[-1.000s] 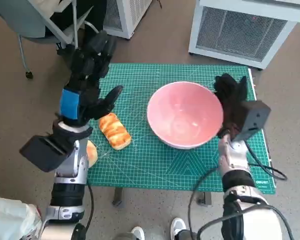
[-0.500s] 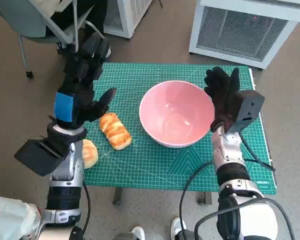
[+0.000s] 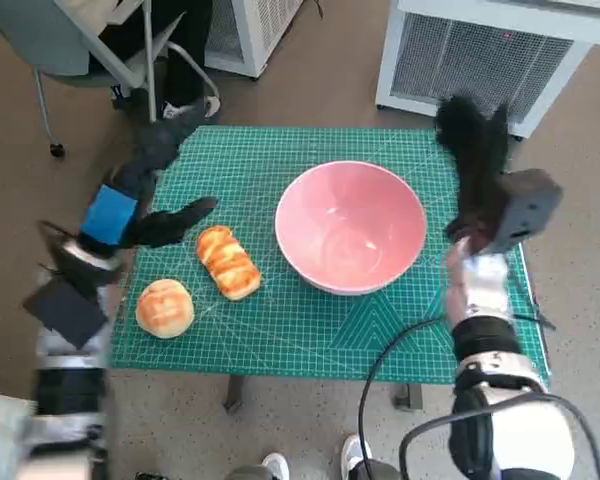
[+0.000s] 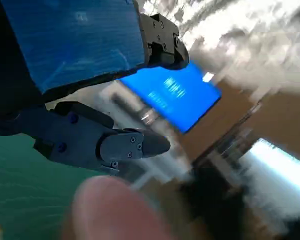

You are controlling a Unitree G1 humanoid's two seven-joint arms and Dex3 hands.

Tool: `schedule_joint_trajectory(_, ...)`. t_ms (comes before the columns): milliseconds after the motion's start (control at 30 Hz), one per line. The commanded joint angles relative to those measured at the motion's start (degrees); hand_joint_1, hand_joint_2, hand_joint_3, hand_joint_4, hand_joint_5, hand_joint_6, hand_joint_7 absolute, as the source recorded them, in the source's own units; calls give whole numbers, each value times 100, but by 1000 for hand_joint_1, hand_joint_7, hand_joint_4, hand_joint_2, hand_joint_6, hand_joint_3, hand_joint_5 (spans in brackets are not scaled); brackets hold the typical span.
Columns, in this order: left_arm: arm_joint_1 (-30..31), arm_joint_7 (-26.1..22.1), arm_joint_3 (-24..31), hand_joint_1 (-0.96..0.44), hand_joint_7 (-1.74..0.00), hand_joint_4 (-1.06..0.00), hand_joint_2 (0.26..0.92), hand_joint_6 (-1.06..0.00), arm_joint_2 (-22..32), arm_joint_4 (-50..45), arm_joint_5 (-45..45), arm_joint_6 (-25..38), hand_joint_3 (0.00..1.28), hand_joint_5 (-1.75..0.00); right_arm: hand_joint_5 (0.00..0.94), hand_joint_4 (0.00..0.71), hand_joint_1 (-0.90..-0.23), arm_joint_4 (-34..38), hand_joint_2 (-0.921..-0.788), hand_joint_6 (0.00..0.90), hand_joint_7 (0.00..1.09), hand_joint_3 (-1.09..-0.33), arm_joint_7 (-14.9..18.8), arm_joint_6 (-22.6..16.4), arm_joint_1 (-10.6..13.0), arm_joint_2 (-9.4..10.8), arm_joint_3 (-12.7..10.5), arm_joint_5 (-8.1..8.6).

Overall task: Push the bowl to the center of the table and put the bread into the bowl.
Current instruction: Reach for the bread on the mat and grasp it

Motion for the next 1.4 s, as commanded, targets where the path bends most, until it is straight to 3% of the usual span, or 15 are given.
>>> schedule_joint_trajectory(33,-398,-564,-326,-542,-305,-378,921,-287,506,426,255,-277,254,-32,11,278,-549,-620,-921,97,443,-833,794,-780,132,-162,128,185)
schedule_joint_trajectory(167,-630,-1083,-609,-498,-291,-401,921,-327,774,697,353,-360,153,-27,10,293,-558,-1434,-921,89,499,-817,1433,-1113,316,-198,243,551)
schedule_joint_trajectory(333,-966,-1574,-943,-448,-228,-422,909,-412,990,1099,541,-477,39,-10,11,304,-574,-2450,-921,100,539,-772,2055,-1012,609,-263,389,1067)
schedule_joint_trajectory(567,-1345,-1888,-1406,-377,-158,-434,831,-501,1128,1568,1027,-586,3,-3,13,312,-600,-3659,-921,98,563,-749,2261,-666,1037,-391,513,1305)
schedule_joint_trajectory(867,-1687,-1461,-1973,-284,-95,-457,760,-559,1049,2109,1980,-922,0,-5,8,314,-600,-4248,-921,65,607,-742,2190,-426,1316,-390,532,1355)
schedule_joint_trajectory(1400,-2384,-521,-2998,-229,-44,-426,761,-566,541,3346,3391,-747,3,0,7,317,-615,-4365,-921,56,633,-744,1848,-427,1526,-470,468,996)
